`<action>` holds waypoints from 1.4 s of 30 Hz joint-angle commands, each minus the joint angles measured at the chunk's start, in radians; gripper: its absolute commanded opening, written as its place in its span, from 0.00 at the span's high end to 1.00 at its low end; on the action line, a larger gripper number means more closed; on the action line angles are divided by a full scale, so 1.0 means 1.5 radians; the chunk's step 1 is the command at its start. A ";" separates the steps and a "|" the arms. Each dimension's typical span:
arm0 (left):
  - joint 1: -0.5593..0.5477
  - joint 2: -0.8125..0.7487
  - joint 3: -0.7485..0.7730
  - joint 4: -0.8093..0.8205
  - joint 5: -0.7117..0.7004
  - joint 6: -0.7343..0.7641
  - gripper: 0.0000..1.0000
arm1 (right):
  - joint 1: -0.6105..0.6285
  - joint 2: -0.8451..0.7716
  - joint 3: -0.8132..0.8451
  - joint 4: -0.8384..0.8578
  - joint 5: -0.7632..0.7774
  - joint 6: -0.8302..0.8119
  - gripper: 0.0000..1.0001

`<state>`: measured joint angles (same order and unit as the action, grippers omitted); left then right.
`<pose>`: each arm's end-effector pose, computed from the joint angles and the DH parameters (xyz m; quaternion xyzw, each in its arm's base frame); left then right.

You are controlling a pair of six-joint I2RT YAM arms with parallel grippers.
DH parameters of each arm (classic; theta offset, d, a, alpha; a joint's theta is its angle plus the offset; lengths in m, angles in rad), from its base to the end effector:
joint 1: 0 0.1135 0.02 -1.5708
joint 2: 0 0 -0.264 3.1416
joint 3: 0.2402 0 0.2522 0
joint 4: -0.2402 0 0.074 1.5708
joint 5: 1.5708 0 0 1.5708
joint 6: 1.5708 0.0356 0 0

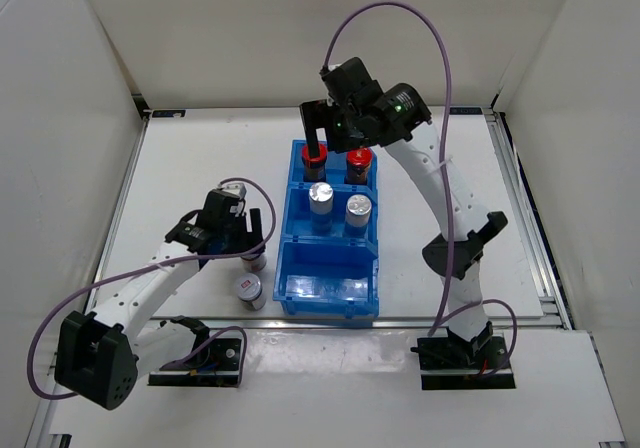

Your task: Organize the condiment bottles

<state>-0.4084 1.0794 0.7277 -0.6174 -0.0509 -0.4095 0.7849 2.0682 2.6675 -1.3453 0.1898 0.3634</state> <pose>0.1917 -0.0810 0.2279 -0.0081 0.9548 -0.0955 0.2815 0.2838 0.2740 0.4593 -0.1536 0.8998 0.1438 0.3822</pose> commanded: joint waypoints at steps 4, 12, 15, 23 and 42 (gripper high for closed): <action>-0.003 -0.003 -0.014 0.019 0.028 -0.001 0.30 | -0.002 -0.099 -0.060 -0.189 0.049 0.025 0.01; -0.003 -0.022 0.129 -0.084 -0.094 -0.001 0.89 | -0.002 -0.175 -0.147 -0.189 0.096 0.050 0.01; -0.003 -0.015 0.245 -0.121 -0.151 -0.001 0.89 | -0.002 -0.224 -0.205 -0.189 0.109 0.067 0.01; -0.053 0.043 0.459 -0.162 -0.102 0.015 0.89 | -0.014 -0.347 -0.428 -0.160 0.207 0.186 0.01; -0.405 0.198 0.331 0.005 -0.057 -0.023 0.89 | -0.096 -0.571 -0.694 -0.020 0.234 0.157 0.01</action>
<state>-1.0027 1.3384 1.2358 -0.6998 -0.0952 -0.4332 0.6422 1.2015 1.6657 -1.3594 0.5129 0.6392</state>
